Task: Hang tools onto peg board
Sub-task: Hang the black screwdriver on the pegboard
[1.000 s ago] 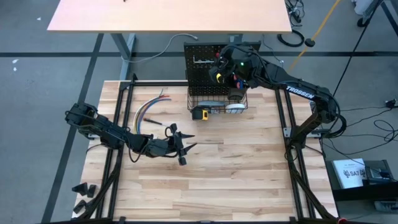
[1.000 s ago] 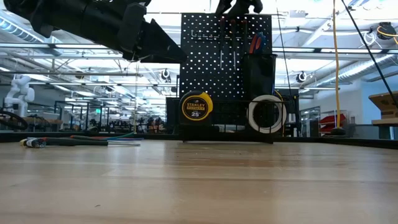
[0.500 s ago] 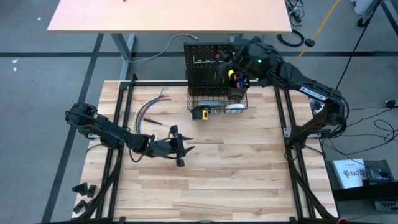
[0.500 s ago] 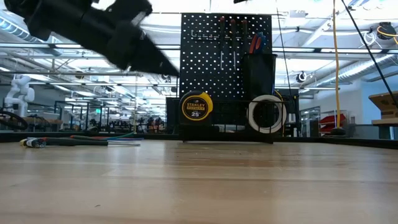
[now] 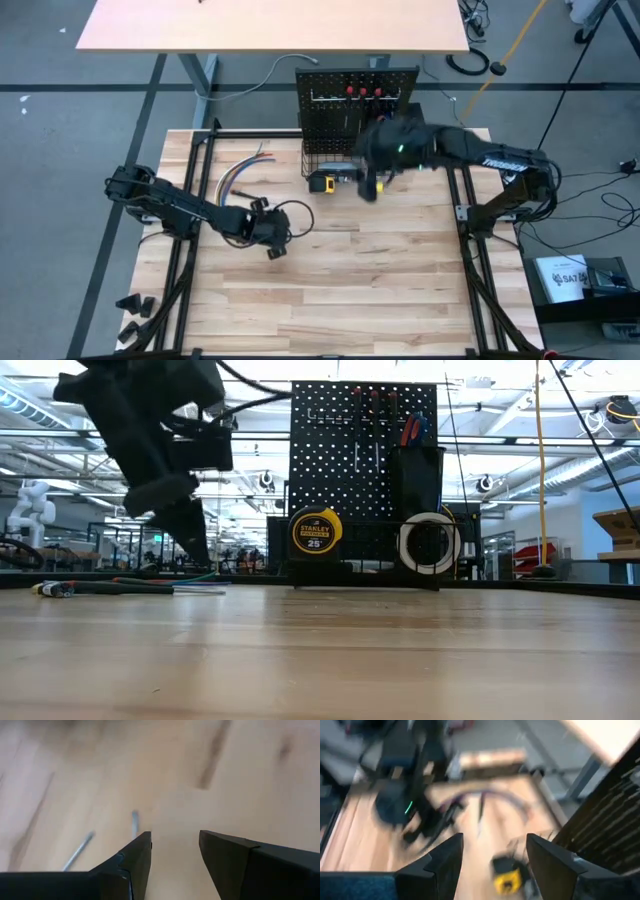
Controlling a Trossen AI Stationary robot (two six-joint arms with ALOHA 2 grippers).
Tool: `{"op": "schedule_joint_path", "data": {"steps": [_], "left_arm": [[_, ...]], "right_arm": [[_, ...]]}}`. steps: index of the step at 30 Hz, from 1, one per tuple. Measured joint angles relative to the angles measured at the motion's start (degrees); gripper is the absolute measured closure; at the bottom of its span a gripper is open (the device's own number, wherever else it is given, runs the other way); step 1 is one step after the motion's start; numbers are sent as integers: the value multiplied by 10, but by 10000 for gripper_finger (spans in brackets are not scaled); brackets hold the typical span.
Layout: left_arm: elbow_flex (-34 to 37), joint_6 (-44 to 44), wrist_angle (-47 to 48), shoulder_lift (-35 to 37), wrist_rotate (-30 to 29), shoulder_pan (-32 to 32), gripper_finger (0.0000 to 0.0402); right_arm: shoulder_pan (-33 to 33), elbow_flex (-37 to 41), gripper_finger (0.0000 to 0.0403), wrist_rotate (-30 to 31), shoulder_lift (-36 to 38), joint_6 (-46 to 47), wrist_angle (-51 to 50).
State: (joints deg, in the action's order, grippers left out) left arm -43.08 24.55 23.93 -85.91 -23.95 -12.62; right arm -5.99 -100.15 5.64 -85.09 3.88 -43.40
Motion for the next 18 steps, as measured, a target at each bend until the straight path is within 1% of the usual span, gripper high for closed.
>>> {"op": "schedule_joint_path", "data": {"steps": [3,7,11,15,18], "left_arm": [[2,29,37,0,-3,4,228],[3,96,118,0,-8,1,228],[3,127,160,0,-29,-10,228],[3,128,164,1,-30,-28,228],[3,158,195,8,-30,-48,228]], "right_arm": [[37,28,195,1,-1,17,-51],[87,89,195,3,2,44,-52],[130,164,195,2,2,65,-6],[161,250,195,2,2,81,64],[176,306,195,2,2,108,103]]}}
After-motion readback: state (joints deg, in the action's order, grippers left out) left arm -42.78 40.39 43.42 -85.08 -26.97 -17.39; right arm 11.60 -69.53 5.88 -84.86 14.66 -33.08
